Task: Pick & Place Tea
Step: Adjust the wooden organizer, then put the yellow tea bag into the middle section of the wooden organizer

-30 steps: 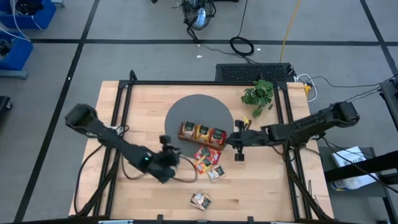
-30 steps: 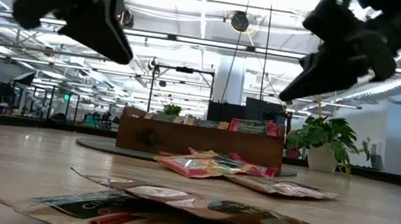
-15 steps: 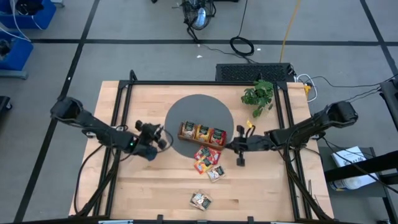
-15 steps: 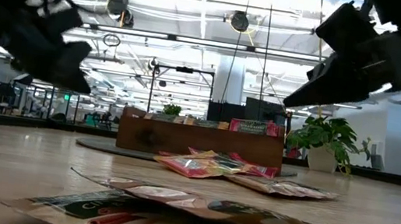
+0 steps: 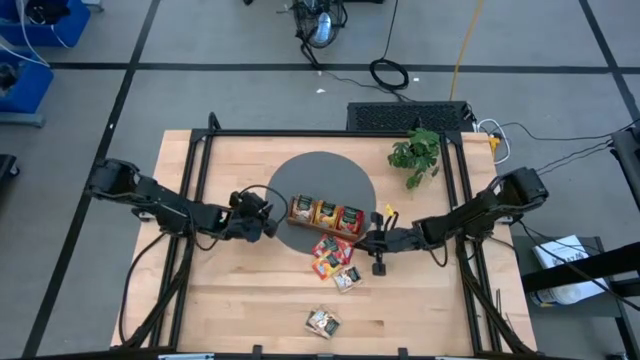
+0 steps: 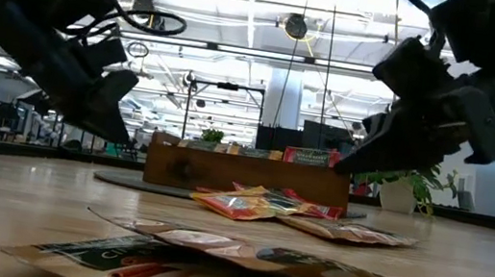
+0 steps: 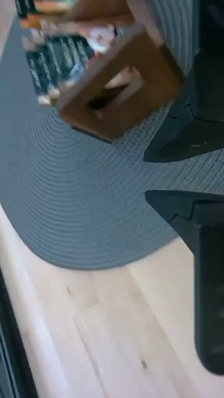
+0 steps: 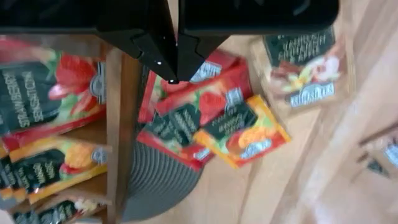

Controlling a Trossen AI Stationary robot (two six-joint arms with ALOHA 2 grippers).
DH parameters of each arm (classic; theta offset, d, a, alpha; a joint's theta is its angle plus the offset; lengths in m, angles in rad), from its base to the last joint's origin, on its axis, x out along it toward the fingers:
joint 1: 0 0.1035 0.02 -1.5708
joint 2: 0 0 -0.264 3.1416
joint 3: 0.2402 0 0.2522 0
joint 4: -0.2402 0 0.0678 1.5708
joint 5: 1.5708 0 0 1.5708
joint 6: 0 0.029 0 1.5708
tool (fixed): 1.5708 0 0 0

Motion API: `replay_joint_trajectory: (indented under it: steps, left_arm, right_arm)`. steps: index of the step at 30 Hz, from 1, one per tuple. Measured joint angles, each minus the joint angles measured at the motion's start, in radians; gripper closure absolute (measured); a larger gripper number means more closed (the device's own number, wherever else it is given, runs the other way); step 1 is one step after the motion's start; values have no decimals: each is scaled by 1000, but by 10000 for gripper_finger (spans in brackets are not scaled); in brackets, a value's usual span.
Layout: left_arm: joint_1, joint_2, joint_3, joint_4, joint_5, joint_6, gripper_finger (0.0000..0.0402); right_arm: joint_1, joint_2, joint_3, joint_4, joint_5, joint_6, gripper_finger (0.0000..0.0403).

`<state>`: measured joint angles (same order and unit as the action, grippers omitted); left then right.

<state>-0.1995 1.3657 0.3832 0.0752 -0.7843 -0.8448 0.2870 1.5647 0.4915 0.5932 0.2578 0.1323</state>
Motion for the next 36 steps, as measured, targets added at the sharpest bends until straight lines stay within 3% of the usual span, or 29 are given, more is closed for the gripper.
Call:
replay_joint_trajectory:
  steps: [14, 20, 26, 33, 36]
  left_arm:
    - [53, 122, 2, 204, 138, 97, 314]
    - [61, 178, 58, 222, 180, 157, 314]
    - [62, 202, 103, 139, 175, 209, 314]
    - [20, 101, 182, -167, 93, 152, 314]
    - [-42, 58, 206, -206, 87, 154, 314]
  right_arm:
    - [-101, 9, 1, -61, 3, 13, 403]
    - [-157, 9, 1, -92, 0, 1, 403]
    - [-167, 9, 1, -69, -54, -17, 403]
    - [-138, -67, 1, -74, -78, -24, 403]
    - [-113, -126, 1, -91, -80, -16, 403]
